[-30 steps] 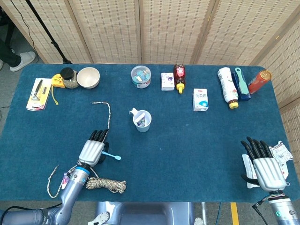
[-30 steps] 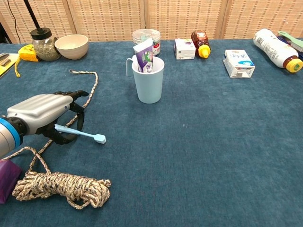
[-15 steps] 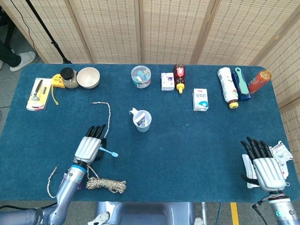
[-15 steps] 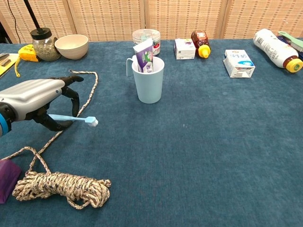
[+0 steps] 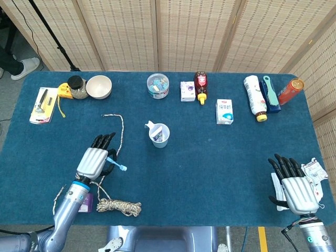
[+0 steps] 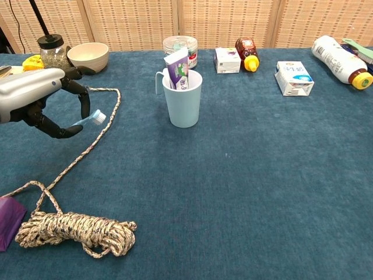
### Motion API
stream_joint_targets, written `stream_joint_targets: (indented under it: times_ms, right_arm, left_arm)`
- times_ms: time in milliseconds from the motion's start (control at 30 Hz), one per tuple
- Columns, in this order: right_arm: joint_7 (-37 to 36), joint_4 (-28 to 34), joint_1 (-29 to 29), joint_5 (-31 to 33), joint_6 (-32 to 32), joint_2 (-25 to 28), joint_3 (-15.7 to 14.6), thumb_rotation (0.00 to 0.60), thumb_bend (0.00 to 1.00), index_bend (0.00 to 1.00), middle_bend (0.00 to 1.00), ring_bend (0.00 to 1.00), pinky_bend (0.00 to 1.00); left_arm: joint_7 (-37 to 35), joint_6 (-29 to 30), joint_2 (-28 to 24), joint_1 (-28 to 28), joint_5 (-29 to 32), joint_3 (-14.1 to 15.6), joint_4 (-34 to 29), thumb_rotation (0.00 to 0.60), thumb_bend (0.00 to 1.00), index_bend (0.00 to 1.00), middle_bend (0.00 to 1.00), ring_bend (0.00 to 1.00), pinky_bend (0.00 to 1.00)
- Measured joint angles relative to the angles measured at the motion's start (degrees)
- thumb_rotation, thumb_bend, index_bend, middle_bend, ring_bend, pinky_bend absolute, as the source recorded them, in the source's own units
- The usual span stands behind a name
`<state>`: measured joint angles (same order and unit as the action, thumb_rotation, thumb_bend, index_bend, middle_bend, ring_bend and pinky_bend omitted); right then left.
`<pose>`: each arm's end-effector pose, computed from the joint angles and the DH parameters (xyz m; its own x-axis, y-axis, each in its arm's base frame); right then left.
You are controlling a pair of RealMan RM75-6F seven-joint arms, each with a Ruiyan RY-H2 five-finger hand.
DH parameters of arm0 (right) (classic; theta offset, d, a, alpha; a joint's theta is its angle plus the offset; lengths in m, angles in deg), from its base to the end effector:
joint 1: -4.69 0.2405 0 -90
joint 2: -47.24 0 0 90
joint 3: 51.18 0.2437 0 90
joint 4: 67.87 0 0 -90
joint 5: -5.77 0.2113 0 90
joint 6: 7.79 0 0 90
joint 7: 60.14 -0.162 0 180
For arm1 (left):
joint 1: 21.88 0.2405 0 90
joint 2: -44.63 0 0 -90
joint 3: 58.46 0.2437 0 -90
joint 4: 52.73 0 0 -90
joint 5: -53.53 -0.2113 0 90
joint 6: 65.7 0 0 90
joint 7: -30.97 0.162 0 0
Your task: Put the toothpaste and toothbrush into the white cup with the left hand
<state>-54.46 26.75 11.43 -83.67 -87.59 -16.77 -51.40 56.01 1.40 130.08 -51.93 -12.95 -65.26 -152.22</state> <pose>-0.2875 -0.1936 0.1238 0.4653 -0.1272 0.8760 -0.8842 -0.1124 0.4533 -0.1553 0.2852 -0.0005 0.3482 0.2450 0.9048 0.9227 -0.2599 -0.2847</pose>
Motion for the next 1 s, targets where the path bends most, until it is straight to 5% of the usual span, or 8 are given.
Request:
stream_joint_targets:
  times_ms: [400, 1000]
  right_arm:
    - [0.86, 0.18, 0.04, 0.00, 0.32, -0.33, -0.23, 0.600, 0.00, 0.00, 0.00, 0.00, 0.00]
    - [1.44, -0.23, 0.63, 1.23, 1.95, -0.93, -0.11, 0.600, 0.00, 0.00, 0.00, 0.00, 0.00]
  left_arm:
    - [-7.93, -1.26, -4.31, -1.25, -1.23, -4.06, -4.94, 0.600, 0.38, 0.59, 0.00, 0.00, 0.00]
    - [-42.00, -10.19, -10.53, -6.83, -4.71, -14.31, -2.63, 0.600, 0.40, 0.58, 0.00, 0.00, 0.00]
